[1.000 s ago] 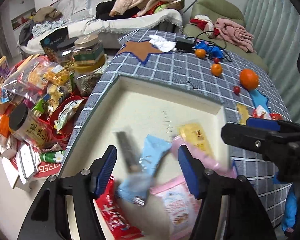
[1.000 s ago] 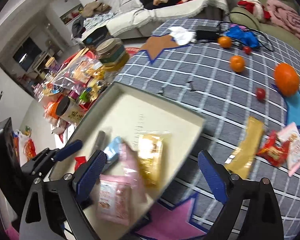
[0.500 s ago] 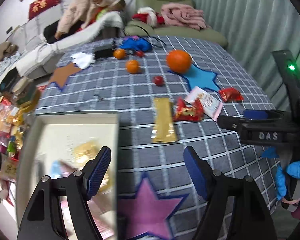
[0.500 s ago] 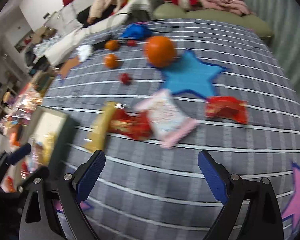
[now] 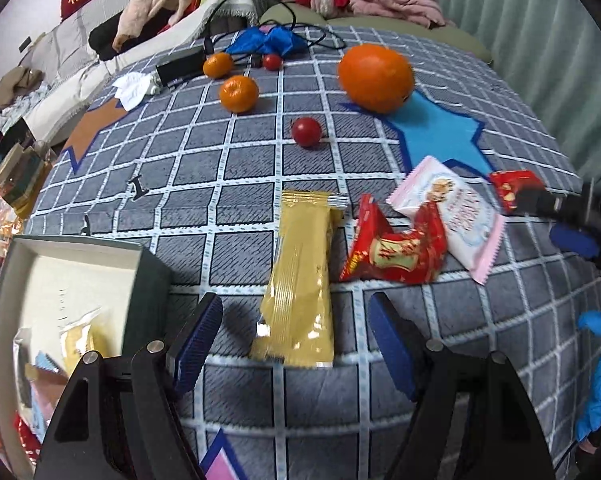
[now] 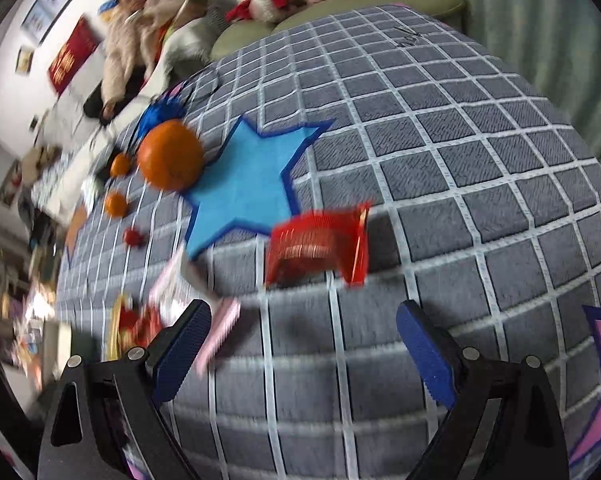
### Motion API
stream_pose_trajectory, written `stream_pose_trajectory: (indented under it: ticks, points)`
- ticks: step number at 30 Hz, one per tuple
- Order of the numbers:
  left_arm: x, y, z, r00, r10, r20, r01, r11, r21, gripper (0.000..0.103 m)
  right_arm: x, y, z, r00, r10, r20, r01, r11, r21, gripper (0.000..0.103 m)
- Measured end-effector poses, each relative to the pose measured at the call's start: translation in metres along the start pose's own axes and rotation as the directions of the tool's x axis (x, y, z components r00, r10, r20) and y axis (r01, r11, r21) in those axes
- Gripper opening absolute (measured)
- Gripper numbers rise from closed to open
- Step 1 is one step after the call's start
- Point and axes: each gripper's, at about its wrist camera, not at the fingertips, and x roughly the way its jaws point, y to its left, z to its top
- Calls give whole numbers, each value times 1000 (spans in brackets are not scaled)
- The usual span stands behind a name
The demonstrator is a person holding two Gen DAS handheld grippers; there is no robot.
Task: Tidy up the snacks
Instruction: 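Move both open grippers back toward the gold bar and red candy packet, then grasp the gold bar with the left gripper while the right grasps the red candy packet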
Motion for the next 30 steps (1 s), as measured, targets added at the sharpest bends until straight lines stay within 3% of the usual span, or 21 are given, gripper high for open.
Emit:
stream_pose_trajectory:
  ticks: [5,7,8,9,12,13,18,30]
  points:
    - [5,4,7,999,-13,39,14,1000,-27,80,13,7,21,998,-47,32,47,999,-2,94]
    - [7,3,9,999,-12,51,13,1000,-25,79,16,13,25,995,-91,44,94,993,-69,70]
    - [7,3,10,998,-14,54,16,1000,-23,79,17,14,25,995,-94,42,97,991,-93,48]
    - [7,3,10,998,-25,57,26,999,-21,71,15,13,25,996,-80,37,83,990,-111,48]
    - [2,-5,10,996,-43,73,41,999,24,34,11,10,20,997,-75,30,79,985,-153,47]
    - [1,-8,9,997,-44,70,42,999,34,27,9,10,15,997,-71,26,74,983,-168,47]
    - [-13,-12,-19,996,-46,78,42,998,47,26,-7,3,-15,999,-34,-4,33,973,-229,47]
    - [-73,-14,-130,995,-45,84,45,999,2,27,-66,-12,-119,998,2,-60,-25,918,-396,48]
